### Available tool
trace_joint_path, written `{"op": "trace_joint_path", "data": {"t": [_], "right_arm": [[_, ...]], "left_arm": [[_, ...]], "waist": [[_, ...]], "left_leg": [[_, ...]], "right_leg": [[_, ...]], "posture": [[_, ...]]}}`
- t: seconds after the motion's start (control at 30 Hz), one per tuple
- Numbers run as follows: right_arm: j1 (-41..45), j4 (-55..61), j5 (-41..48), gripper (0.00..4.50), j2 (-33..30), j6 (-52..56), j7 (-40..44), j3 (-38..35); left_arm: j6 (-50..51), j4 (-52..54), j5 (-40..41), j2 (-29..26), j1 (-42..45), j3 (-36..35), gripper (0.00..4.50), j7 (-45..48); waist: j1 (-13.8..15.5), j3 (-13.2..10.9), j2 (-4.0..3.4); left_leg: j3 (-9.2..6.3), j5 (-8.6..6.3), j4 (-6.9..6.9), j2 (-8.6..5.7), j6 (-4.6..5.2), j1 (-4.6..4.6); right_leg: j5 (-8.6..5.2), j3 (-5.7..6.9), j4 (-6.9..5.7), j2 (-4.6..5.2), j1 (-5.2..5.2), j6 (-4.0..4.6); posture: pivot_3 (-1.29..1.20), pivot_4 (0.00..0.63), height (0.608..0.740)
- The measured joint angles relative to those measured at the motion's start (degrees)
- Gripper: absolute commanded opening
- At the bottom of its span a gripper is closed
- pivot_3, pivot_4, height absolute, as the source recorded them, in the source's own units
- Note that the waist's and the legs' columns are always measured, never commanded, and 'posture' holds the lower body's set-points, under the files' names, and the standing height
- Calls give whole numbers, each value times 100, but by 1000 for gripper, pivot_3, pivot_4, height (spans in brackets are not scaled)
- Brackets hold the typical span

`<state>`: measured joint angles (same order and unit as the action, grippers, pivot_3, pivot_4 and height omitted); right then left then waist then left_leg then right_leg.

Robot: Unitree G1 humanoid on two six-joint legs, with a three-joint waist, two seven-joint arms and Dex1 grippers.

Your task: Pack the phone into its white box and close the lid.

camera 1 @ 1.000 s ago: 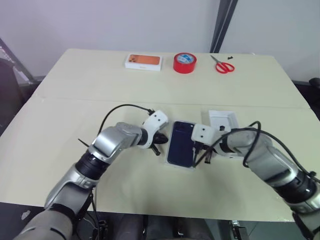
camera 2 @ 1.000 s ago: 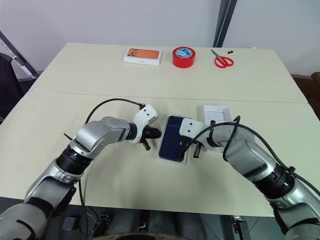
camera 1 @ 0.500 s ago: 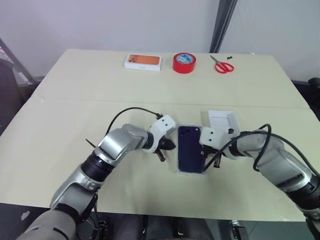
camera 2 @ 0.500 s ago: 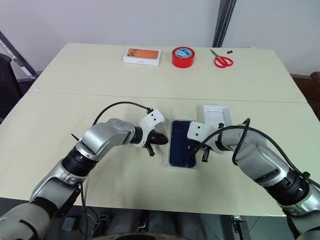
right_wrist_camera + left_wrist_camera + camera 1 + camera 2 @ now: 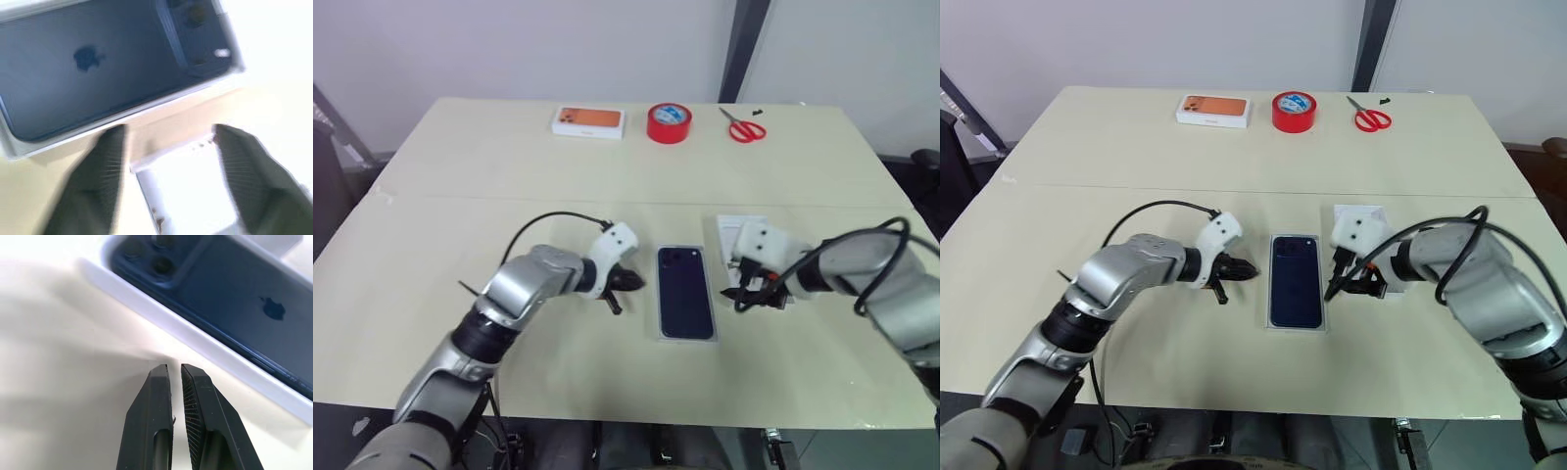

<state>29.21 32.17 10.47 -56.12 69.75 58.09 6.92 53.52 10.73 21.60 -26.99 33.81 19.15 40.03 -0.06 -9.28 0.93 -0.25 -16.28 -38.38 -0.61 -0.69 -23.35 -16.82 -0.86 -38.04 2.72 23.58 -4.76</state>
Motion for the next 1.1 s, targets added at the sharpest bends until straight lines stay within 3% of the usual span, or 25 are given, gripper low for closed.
{"op": "trace_joint_path", "data": {"t": [0.1, 0.2, 0.3, 0.47, 0.57, 0.73, 0.77, 0.93, 1.1], "right_arm": [[358, -86, 213, 3720, 557, 1187, -415, -271], [513, -477, 222, 3720, 1213, 2001, -971, -392], [518, -954, 281, 3720, 1684, 2236, -1552, -602], [508, -1233, 426, 3720, 1898, 2237, -2286, -706], [444, -1247, 573, 2852, 1939, 2237, -2586, -736], [307, -1224, 978, 277, 2051, 2237, -2986, -735], [307, -1224, 1027, 52, 2057, 2237, -3063, -738], [263, -1235, 1423, 52, 2143, 2238, -3547, -939], [566, -1453, 2058, 52, 2424, 2239, -3948, -1687]], "left_arm": [[-1454, 335, -221, -138, -656, -316, 451, 151], [-2279, 435, -283, -356, -1162, -438, 451, 496], [-2775, 507, -268, -515, -1578, -541, 451, 841], [-3019, 673, -83, -521, -1735, -715, 451, 1076], [-3028, 746, -38, -462, -1735, -727, 451, 1081], [-3028, 744, -36, -399, -1730, -727, 451, 1067], [-3028, 744, -36, -392, -1730, -727, 451, 1064], [-3028, 735, -36, -389, -1730, -832, 451, 1033], [-3030, 542, -27, -307, -1725, -1123, 451, 824]], "waist": [[-44, 1, -1], [-55, 2, -2], [-40, 3, -5], [-57, 3, -6], [-62, 4, -7], [-73, 4, -7], [-71, 4, -7], [-71, 4, -7], [-97, 3, -10]], "left_leg": [[0, 1, 5, 2, -3, 0], [2, 2, 8, 1, -5, 0], [4, 1, 10, 0, -4, -7], [4, 0, 10, -2, -3, -8], [4, 0, 10, -3, -2, -7], [4, 0, 10, -2, -1, -4], [4, 0, 9, -2, -1, -4], [4, 0, 9, -2, -1, -4], [7, 0, 9, -1, 0, -3]], "right_leg": [[1, 1, 4, 6, -1, 2], [2, 1, 4, 9, 3, 5], [2, 1, 6, 14, 8, 5], [2, 2, 4, 15, 9, 4], [2, 2, 3, 13, 8, 4], [3, 2, -3, 8, 7, 3], [3, 2, -3, 8, 6, 3], [3, 2, -4, 5, 6, 3], [3, -1, -8, 1, 8, 3]], "posture": [[0, 150, 729], [0, 150, 729], [0, 150, 729], [0, 150, 729], [0, 150, 729], [0, 150, 729], [0, 150, 729], [0, 150, 729], [0, 150, 729]]}}
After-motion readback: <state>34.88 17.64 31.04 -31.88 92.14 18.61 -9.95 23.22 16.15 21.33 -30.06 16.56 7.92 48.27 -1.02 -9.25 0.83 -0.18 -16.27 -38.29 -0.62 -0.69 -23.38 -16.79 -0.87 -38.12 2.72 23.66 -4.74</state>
